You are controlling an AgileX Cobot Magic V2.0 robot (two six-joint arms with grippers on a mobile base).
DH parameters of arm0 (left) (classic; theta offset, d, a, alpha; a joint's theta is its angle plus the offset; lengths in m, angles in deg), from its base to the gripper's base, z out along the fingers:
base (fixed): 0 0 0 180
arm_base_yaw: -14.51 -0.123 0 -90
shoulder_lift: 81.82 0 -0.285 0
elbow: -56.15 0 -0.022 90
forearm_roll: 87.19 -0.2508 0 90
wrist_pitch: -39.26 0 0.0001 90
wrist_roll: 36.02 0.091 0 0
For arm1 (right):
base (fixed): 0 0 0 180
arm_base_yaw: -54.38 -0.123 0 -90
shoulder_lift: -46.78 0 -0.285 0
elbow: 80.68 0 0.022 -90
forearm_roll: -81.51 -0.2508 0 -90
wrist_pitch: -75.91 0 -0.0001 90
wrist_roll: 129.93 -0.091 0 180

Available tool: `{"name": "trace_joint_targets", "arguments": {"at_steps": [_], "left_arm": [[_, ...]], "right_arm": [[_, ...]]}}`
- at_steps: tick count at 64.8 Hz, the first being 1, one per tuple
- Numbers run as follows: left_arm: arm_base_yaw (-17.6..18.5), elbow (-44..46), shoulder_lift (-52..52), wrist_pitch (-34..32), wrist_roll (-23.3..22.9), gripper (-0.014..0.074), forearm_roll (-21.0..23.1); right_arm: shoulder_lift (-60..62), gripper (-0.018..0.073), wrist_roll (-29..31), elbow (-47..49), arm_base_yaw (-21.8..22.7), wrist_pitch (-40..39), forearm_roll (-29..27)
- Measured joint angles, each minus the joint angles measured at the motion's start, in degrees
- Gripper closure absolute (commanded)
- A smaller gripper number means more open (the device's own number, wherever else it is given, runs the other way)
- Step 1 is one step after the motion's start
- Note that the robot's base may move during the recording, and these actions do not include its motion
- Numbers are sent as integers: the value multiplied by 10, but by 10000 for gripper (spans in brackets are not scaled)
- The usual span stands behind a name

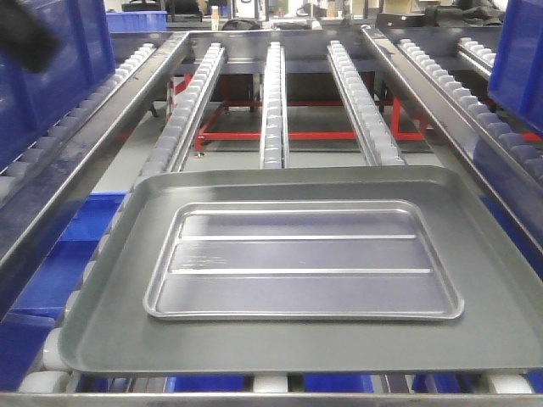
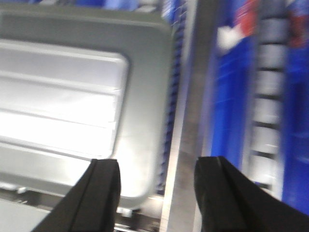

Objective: Grab silver tray and place in blue box
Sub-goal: 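Lower both grippers onto opposite rims of the silver tray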

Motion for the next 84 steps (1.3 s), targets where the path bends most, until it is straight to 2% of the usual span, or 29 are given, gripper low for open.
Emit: {"name": "trace_joint_targets", "arguments": {"at_steps": [17,25,29,33,41,45,52,69,84], "left_arm": [[0,64,-108,29,0,272,19],[3,121,-173,52,-29,272,14],[8,143,-200,65,-61,272,-9],[22,166,-233,83,-118,272,-58],[56,197,-288,120,-225,272,-143],[73,205,-308,121,-251,272,-166],[88,214,-337,108,-284,272,-175],[90,214,-377,82,-315,272,-177],[87,214,-400,70,-317,272,-186]], "right_arm": [[-98,102,5,9,-28,-55,-67],[-157,102,13,37,-72,-57,-72],[-185,102,13,56,-91,-57,-67],[-219,102,1,81,-105,-48,-42],[-272,102,-78,124,-110,-3,42],[-291,102,-118,134,-110,9,70],[-313,102,-155,141,-110,11,92],[-356,102,-168,142,-110,-6,98],[-390,102,-169,143,-115,-33,98]]}}
